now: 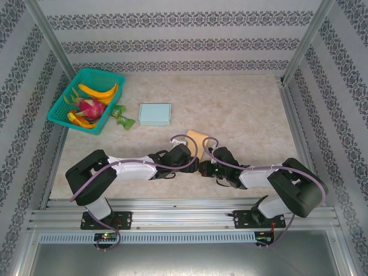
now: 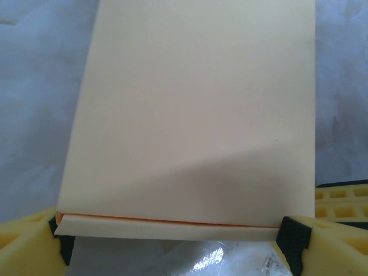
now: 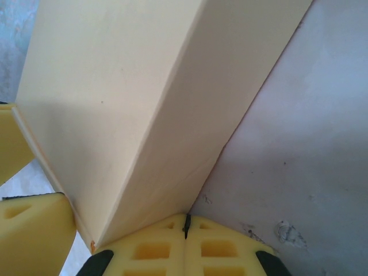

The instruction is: Fold the paper box

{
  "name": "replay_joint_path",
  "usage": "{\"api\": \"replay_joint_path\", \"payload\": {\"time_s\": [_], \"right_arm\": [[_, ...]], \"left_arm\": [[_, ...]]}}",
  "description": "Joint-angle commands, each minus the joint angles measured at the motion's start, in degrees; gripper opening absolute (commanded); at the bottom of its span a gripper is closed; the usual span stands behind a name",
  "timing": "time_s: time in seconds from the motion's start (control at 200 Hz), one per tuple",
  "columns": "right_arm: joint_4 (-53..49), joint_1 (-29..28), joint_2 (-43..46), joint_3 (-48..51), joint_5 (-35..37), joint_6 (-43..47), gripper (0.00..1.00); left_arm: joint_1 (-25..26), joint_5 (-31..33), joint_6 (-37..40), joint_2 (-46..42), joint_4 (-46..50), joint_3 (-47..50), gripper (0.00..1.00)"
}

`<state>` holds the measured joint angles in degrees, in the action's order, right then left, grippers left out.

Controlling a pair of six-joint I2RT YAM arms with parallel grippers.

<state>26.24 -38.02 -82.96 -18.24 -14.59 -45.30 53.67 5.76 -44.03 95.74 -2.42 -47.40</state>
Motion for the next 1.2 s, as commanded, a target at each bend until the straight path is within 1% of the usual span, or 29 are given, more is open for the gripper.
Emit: {"api": "replay_joint_path", "payload": {"time_s": [0.0, 0.15, 0.165, 0.275, 0.769, 1.194], "right_arm": [[11.6, -2.2, -3.8, -1.8, -1.1, 2.0, 0.00], [10.2, -2.2, -2.6, -1.8, -0.5, 2.8, 0.00], [10.1, -2.3, -2.4, -0.3, -0.6, 2.8, 0.00], [9.4, -2.3, -0.8, 0.3, -0.1, 3.2, 0.00], [1.8, -2.3, 10.1, 4.1, 5.0, 5.4, 0.00], [-13.2, -2.2, 23.6, 5.3, 12.0, 8.9, 0.00]], "left_arm": [[4.0, -7.1, -2.6, 1.5, -5.6, -2.3, 0.92], [3.9, -5.6, -2.5, 0.8, -5.0, -2.0, 0.92], [4.0, -5.5, -2.5, 0.7, -5.0, -1.9, 0.92], [4.0, -4.8, -2.2, 0.3, -4.4, -1.9, 0.92], [3.8, 0.5, -2.2, -4.1, -1.2, 0.4, 0.93], [3.6, 5.6, -2.8, -6.3, 2.6, 0.9, 0.93]]}}
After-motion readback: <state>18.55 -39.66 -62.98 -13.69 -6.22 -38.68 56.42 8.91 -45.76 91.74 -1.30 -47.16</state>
